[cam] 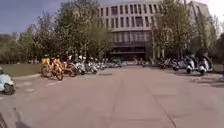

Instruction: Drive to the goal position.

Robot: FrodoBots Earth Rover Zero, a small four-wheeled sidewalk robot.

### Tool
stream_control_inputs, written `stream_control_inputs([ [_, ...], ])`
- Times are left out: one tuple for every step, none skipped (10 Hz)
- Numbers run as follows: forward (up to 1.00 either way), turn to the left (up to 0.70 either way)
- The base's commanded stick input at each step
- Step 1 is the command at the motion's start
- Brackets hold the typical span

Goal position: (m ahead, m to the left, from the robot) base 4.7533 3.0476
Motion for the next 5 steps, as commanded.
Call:
stream_control_inputs([
  [1.0,-0.4],
  [1.0,-0.4],
  [1.0,-0.3],
  [1.0,-0.07],
  [1.0,0.0],
])
